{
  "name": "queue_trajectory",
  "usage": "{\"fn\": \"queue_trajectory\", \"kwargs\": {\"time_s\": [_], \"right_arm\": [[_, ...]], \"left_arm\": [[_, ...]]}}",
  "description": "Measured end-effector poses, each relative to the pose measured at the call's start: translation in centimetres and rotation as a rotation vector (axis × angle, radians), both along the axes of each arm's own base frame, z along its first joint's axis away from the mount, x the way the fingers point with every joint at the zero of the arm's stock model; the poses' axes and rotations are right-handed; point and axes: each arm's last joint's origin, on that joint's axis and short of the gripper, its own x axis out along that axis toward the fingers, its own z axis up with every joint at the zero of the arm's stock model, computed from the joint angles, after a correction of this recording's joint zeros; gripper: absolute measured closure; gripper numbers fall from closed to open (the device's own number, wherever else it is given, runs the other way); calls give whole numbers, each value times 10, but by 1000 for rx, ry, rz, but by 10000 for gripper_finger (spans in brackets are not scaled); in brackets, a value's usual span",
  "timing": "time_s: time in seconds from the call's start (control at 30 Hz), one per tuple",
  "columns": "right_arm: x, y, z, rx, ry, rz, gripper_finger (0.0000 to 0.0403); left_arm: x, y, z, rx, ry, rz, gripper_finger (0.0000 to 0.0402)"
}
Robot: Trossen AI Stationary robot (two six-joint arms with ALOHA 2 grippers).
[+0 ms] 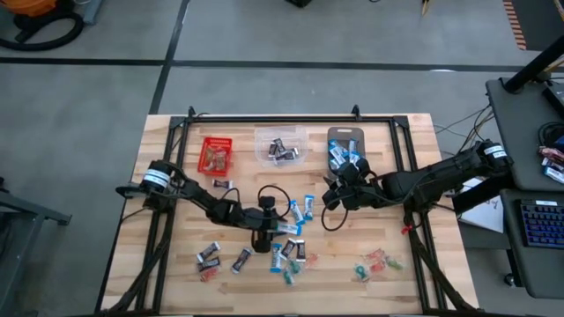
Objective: Sort candy
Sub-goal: Put the white chocolate bar into the black bin
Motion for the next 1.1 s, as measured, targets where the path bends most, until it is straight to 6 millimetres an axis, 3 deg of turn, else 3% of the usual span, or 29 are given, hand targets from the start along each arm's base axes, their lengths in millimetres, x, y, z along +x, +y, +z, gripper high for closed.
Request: {"fn": "queue_trajectory", "kwargs": {"time_s": [0.37,0.73,1.1], "right_arm": [[0,0,0,0,0,0,241],[-1,9,-2,38,-41,12,241],[10,20,-10,203,-172,108,241]], "left_arm": [[-3,0,-4,-3,24,-6,330],[-10,4,15,69,11,-12,313],[-16,9,68,232,-134,71,312]]}}
